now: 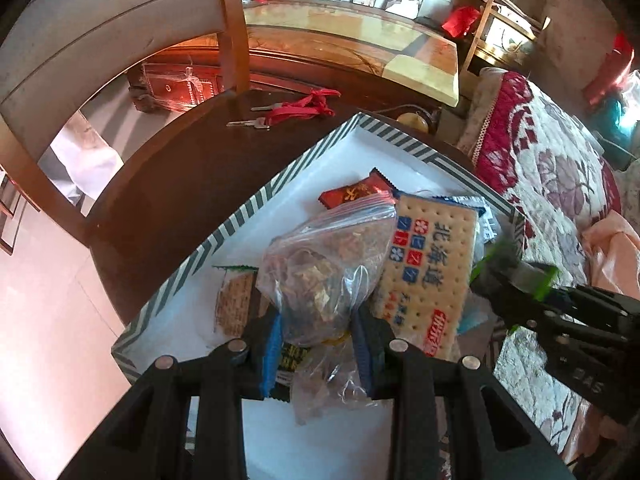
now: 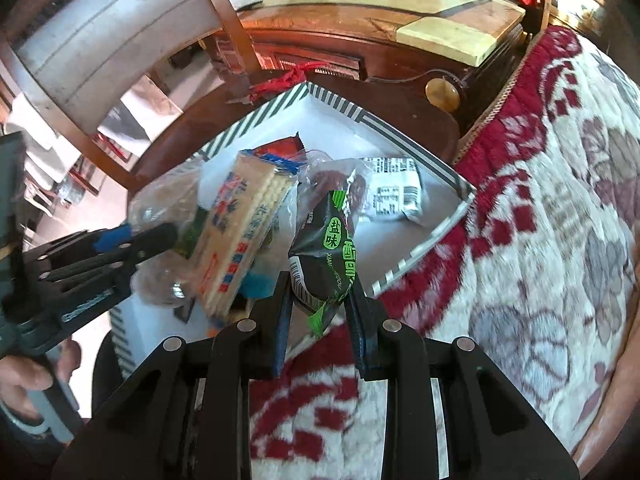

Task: Organize snacks
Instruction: 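Carry nut bag and green sachet into the box and open both tools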

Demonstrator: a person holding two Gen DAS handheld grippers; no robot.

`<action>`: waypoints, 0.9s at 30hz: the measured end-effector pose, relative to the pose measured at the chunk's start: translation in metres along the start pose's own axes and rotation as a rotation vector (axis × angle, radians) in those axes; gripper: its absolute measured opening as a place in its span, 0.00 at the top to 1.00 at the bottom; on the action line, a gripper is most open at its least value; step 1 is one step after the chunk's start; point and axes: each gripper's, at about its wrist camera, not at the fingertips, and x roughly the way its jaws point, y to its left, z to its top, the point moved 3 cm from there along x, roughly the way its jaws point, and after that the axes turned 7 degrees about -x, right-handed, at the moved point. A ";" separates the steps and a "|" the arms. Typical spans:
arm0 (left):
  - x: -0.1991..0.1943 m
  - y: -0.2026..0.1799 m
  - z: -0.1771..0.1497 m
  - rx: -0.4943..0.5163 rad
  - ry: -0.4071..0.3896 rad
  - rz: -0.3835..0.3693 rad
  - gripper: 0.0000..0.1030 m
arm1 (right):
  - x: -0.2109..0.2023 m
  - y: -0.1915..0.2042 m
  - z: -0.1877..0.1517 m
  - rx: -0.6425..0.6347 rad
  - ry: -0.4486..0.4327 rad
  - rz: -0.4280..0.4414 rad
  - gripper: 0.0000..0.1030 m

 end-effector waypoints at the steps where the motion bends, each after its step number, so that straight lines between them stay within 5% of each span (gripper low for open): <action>1: 0.000 -0.001 0.000 0.006 -0.003 0.001 0.67 | 0.005 0.001 0.003 -0.009 0.010 -0.009 0.76; 10: -0.002 -0.006 -0.001 0.020 -0.023 0.015 0.63 | 0.013 0.007 0.006 -0.016 0.016 -0.013 0.75; 14: -0.009 -0.005 0.000 0.013 -0.054 0.034 0.50 | 0.001 0.007 0.002 0.023 -0.016 0.025 0.56; 27: -0.044 -0.025 -0.007 0.064 -0.159 0.042 0.28 | -0.046 0.009 -0.029 0.037 -0.112 0.005 0.56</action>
